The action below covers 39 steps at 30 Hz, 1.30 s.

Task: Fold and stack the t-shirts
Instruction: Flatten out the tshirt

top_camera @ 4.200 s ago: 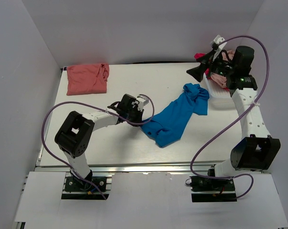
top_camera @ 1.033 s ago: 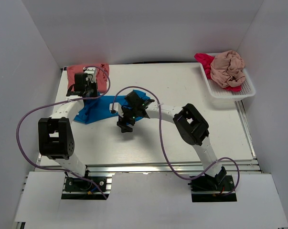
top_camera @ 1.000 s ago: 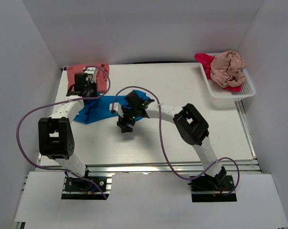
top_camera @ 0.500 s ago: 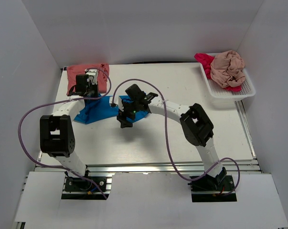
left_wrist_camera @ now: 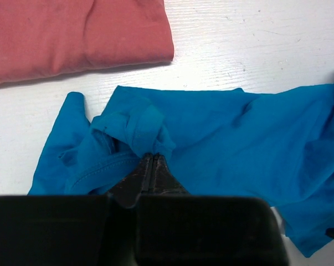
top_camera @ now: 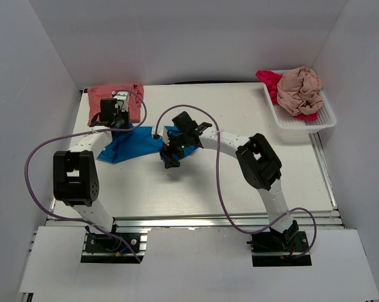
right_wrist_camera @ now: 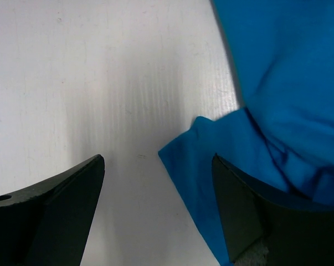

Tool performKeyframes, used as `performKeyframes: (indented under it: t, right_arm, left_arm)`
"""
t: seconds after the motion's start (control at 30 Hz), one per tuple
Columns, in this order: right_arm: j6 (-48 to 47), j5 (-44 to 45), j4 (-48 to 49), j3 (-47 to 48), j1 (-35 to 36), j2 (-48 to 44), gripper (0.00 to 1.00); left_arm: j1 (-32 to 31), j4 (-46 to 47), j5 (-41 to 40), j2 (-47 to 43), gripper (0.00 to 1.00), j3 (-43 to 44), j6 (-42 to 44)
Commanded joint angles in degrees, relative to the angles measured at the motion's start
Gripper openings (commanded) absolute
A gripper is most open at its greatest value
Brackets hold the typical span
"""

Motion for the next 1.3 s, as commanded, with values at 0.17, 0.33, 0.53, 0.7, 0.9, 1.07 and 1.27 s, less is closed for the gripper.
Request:
performKeyframes:
  t: [0.17,0.33,0.53,0.7,0.9,1.07,1.27]
  right_arm:
    - [2.95,-3.55,2.13,0.56,1.22,4.32,0.81]
    - [3.04,-3.98,2.22,0.47,1.48,5.02,0.74]
    - [2.95,-3.99,2.04,0.82,1.57,5.55,0.24]
    - [2.78,-1.97,1.34,1.18,1.66,4.59,0.0]
    - [1.45,4.09,0.11,-0.32,-0.35,-4.45,0.0]
    - [2.33,8.49,-0.68,1.34,-6.5,-17.9,0.0]
    - [5.06,10.24,-1.47,-0.13,-13.28,-30.99,0.0]
  left_arm:
    - [-0.13,1.51,-0.14,1.65,0.0,0.54,0.41]
    - [-0.13,1.43,-0.05,1.56,0.0,0.28,0.41]
    - [-0.13,1.43,-0.14,1.3,0.0,0.1,0.76]
    - [-0.13,1.08,-0.4,0.77,0.0,-0.07,0.94]
    - [-0.13,0.37,-1.46,-1.6,0.0,-0.69,1.73]
    - [0.05,-1.82,-2.69,-4.67,0.0,0.36,1.99]
    - [0.13,-1.91,-3.13,-9.42,0.0,-0.51,1.38]
